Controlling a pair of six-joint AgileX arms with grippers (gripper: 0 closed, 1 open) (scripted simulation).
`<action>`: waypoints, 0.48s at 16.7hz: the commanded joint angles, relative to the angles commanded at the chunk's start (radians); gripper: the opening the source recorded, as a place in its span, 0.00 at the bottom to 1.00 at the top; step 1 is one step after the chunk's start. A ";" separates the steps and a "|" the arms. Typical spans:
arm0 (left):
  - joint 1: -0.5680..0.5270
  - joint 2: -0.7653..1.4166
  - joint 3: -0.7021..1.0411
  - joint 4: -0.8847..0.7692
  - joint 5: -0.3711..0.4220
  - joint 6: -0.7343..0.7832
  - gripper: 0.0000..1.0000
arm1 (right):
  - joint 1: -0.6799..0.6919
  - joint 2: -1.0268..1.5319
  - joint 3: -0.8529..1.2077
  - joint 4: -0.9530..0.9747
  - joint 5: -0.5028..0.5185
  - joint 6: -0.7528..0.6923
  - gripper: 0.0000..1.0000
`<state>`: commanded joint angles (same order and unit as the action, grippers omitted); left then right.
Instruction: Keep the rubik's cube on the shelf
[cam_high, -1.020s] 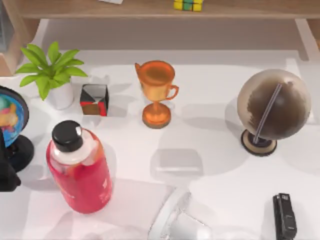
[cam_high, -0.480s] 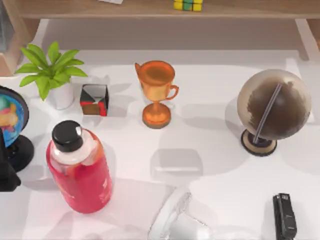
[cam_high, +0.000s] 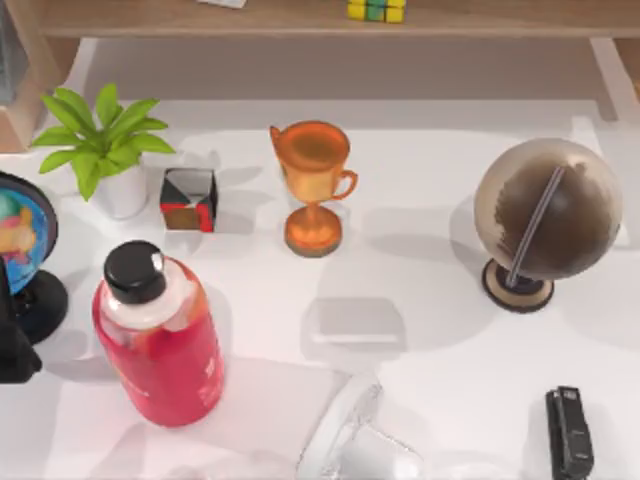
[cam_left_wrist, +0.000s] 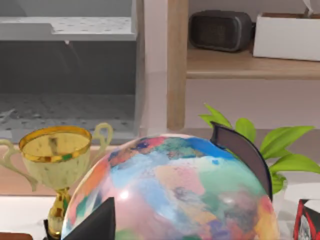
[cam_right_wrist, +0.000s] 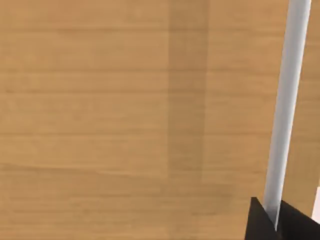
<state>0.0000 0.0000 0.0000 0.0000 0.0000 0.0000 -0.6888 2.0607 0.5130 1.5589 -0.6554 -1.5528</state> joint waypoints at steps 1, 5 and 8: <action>0.000 0.000 0.000 0.000 0.000 0.000 1.00 | 0.000 0.000 0.000 0.000 0.000 0.000 0.00; 0.000 0.000 0.000 0.000 0.000 0.000 1.00 | -0.002 0.002 -0.001 -0.002 0.001 0.002 0.00; 0.000 0.000 0.000 0.000 0.000 0.000 1.00 | 0.019 0.020 0.040 -0.030 0.025 0.002 0.00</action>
<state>0.0000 0.0000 0.0000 0.0000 0.0000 0.0000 -0.6702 2.0808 0.5527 1.5292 -0.6307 -1.5508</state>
